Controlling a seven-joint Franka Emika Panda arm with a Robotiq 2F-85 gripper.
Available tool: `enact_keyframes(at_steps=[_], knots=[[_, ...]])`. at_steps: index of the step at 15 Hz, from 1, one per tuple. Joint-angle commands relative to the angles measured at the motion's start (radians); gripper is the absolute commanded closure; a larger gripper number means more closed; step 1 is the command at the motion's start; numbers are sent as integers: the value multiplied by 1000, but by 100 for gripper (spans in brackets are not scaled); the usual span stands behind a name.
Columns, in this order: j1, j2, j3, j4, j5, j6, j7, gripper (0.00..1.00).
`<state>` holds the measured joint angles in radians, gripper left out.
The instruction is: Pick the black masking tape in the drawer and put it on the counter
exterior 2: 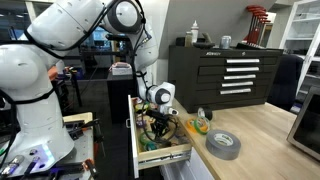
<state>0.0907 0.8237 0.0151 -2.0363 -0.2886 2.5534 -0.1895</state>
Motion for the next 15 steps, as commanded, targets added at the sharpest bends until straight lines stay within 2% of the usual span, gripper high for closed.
enact_keyframes(at_steps=[1,6,11,15], knots=[[39,-87,-35,-43,-20,-53,41,97],[22,-163,-16,-45,17,-135,47,96],[-29,-296,15,-82,131,-246,46,97],[-54,-398,10,-117,208,-260,54,97]])
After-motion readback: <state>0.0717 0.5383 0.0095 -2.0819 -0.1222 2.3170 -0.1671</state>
